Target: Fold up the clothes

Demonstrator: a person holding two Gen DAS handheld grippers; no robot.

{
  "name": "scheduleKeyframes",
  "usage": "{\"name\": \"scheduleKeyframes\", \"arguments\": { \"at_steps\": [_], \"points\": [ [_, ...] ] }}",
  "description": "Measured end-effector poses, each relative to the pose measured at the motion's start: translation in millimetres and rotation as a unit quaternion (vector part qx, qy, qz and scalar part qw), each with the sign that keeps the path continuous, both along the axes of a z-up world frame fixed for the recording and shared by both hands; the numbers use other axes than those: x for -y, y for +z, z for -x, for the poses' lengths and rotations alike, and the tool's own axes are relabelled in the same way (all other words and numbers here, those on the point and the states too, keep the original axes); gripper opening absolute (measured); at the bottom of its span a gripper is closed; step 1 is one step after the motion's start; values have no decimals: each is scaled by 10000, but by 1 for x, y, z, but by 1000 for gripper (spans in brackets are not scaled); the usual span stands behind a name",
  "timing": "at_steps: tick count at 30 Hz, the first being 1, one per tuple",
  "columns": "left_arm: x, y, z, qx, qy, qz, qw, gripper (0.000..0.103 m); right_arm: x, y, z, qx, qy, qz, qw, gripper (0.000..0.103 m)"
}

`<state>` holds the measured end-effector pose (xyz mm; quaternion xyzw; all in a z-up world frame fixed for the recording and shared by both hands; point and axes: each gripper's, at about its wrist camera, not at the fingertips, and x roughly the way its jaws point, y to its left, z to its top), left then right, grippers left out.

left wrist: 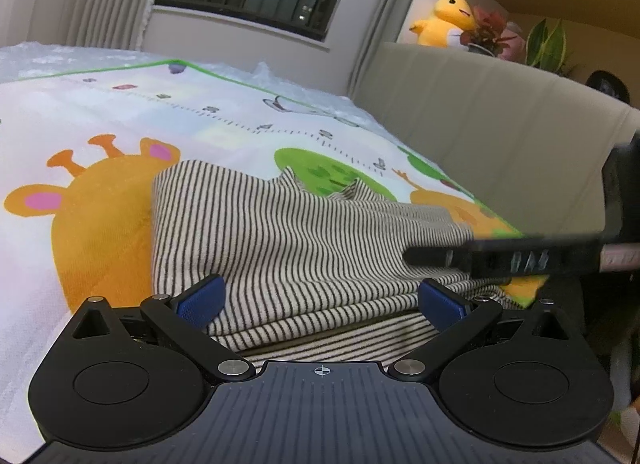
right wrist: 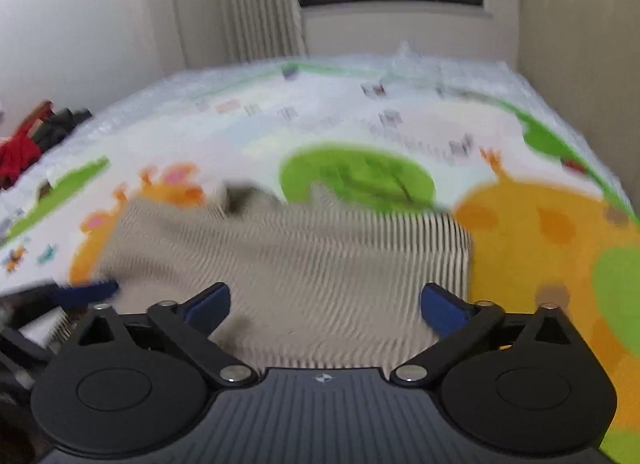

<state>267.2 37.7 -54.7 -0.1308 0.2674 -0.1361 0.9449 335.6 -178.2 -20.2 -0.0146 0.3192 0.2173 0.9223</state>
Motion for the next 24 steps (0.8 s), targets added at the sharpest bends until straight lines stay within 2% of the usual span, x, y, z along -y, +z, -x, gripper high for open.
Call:
{"name": "scheduleKeyframes", "arguments": {
  "at_steps": [1, 3, 6, 10, 14, 15, 16, 20, 24],
  "points": [
    [-1, 0, 0, 6, -6, 27, 10000, 103, -4, 5, -6, 44, 35, 61, 10000, 70],
    [-2, 0, 0, 15, -12, 68, 10000, 103, -12, 14, -19, 133, 105, 183, 9997, 55],
    [-4, 0, 2, 33, -21, 151, 9999, 103, -26, 19, -45, 166, 135, 332, 9992, 47],
    [-8, -1, 3, 44, -37, 266, 9996, 103, -42, -3, -89, -116, -52, 538, 9985, 46],
    [-10, 0, 4, 69, -37, 338, 9994, 103, -39, -16, -97, -425, -50, 370, 9984, 27],
    [-13, 0, 5, 89, -30, 407, 9991, 103, -36, -15, -94, -459, -26, 288, 9985, 17],
    [-15, 0, 6, 106, -28, 497, 9987, 103, -31, -9, -86, -445, 16, 179, 9988, 14],
    [-47, 19, 21, 126, 112, 1295, 9914, 103, -8, 30, -38, -136, 400, -347, 9985, 11],
    [-76, 56, 53, 584, 810, 1266, 9869, 103, 16, 59, 25, 111, 856, -699, 9938, 9]
  ]
}}
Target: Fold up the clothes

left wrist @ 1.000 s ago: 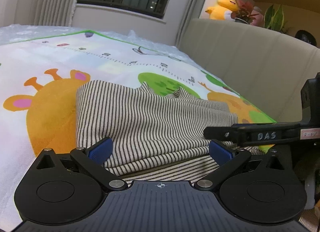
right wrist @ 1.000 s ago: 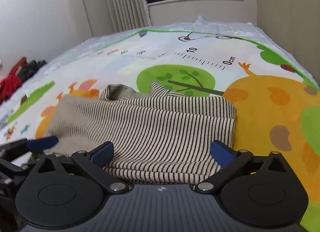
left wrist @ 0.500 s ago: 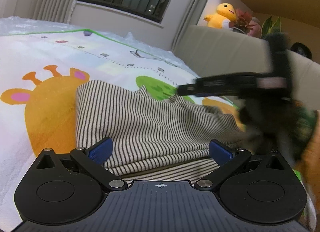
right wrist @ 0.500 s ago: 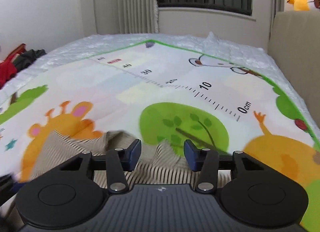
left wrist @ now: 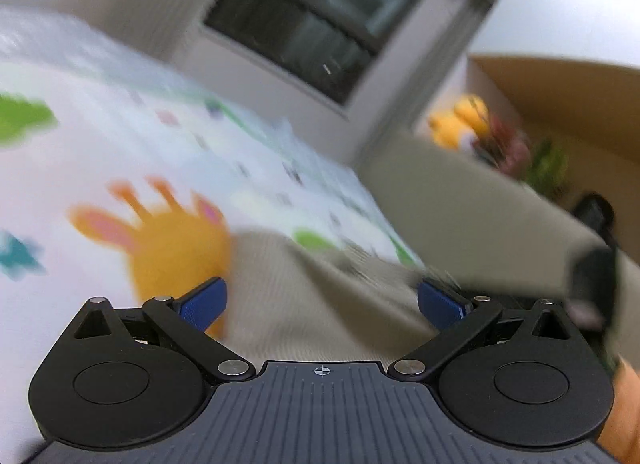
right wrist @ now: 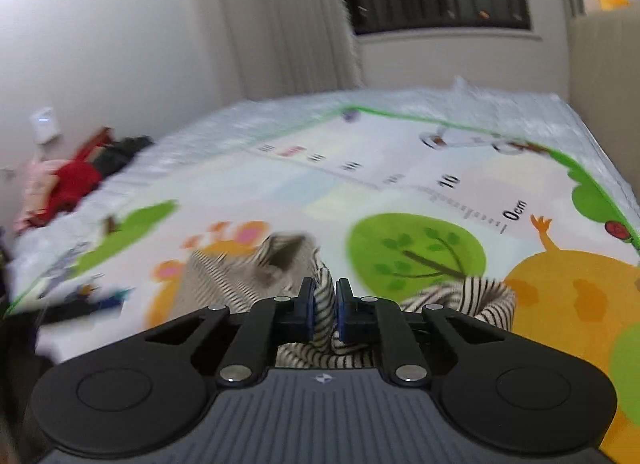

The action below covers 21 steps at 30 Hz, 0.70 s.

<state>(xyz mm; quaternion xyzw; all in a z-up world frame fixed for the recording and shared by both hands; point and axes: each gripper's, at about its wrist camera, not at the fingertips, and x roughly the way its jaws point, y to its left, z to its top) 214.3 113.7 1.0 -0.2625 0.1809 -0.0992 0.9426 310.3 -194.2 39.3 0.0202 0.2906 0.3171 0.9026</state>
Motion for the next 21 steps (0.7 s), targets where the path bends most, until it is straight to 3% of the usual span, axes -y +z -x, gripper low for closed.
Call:
{"name": "scheduleKeyframes", "arguments": {
  "at_steps": [4, 9, 14, 18, 21],
  "points": [
    [-10, 20, 24, -12, 263, 110, 9996, 103, 18, 2, 57, -39, 242, -228, 9994, 2],
    [8, 26, 53, -137, 72, -35, 9999, 103, 29, -18, 112, -228, 520, -85, 9984, 1],
    [36, 12, 47, -530, -202, -109, 9983, 103, 41, -27, 118, -308, 203, 13, 9993, 3],
    [69, -18, 31, -818, -648, -477, 9934, 103, 49, -20, 96, -266, -180, -86, 9994, 29],
    [89, -51, 17, -1264, -767, -883, 9851, 103, 47, -15, 65, -238, -403, 7, 9989, 40]
  ]
}}
